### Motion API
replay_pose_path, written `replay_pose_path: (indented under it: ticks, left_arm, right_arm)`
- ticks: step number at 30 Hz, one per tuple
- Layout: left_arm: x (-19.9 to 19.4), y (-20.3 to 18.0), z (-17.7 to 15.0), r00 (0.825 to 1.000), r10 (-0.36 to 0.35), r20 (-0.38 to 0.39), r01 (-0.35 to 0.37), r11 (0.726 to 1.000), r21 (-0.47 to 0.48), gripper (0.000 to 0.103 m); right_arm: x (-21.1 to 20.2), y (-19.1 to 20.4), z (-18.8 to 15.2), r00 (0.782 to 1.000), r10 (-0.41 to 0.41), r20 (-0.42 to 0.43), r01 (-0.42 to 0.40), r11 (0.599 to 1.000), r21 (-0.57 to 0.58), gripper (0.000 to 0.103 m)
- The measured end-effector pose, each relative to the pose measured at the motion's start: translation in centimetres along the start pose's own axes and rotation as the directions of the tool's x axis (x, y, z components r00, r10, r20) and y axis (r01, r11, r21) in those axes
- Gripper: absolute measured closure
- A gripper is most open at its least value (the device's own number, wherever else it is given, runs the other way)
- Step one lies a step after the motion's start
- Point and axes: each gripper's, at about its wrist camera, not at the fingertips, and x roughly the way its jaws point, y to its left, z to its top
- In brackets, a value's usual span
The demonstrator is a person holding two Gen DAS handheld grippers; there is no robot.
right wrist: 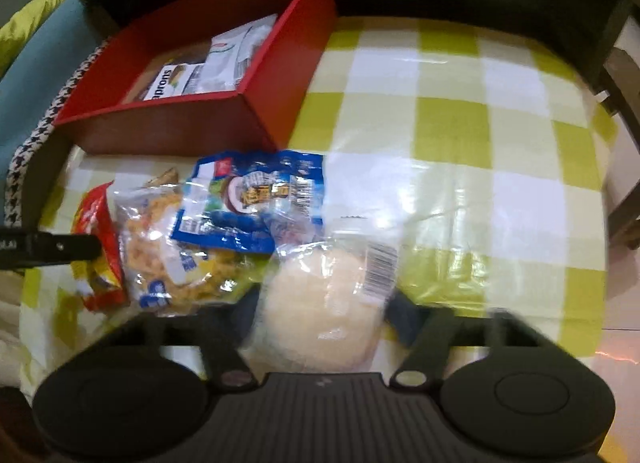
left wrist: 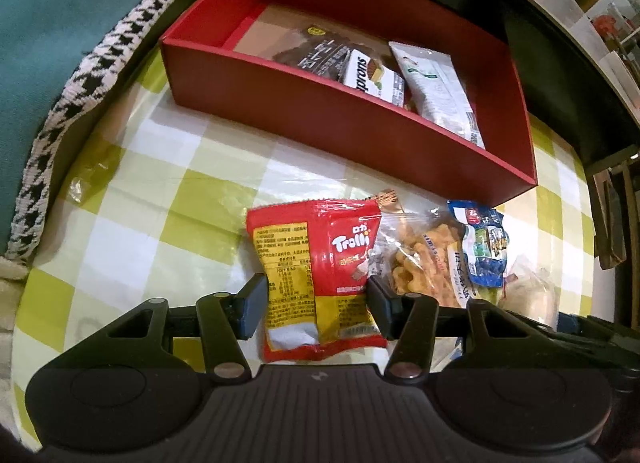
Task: Organize snacks
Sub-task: 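Grasp the clear round pastry packet with the right tool, then carry the Trolli bag into the red box while the right tool carries the pastry packet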
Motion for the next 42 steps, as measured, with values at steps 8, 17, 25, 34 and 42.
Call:
replay_pose_path:
  ticks: [8,17,25,34,42]
  left_arm:
    - [0.5,0.0,-0.3,1.000,0.015,-0.012,-0.015,1.000,0.013,0.040]
    - [2.2,0.5,0.1,0.999,0.032,-0.020,-0.034,0.994,-0.104,0.026]
    - [1.7,1.4,-0.6,1.000,0.012,-0.017,-0.015,0.986,-0.165,0.042]
    - [-1.9,0.2,-0.3,0.994,0.030,0.102,-0.018,0.993,-0.116,0.043]
    - [-2.6,-2.4,1.6,0.986,0.030,0.165,-0.021,0.998,-0.058,0.043]
  right_arm:
    - [-2.3,-0.6,-1.0,0.998,0.003,0.059,-0.003,1.000,0.000,0.034]
    - [-3.0,0.2,-1.1,0.993,0.074,0.087,-0.072,0.997,-0.026,0.034]
    - [-3.7,0.0,-0.5,0.986,0.123,0.111,-0.120,0.992,-0.034,0.034]
    - [-4.8,0.7,-0.1,0.978,0.146,0.151,-0.140,0.989,-0.054,0.034]
    - [-5.6,2.0,2.4,0.962,0.174,0.213,-0.164,0.984,-0.063,0.034]
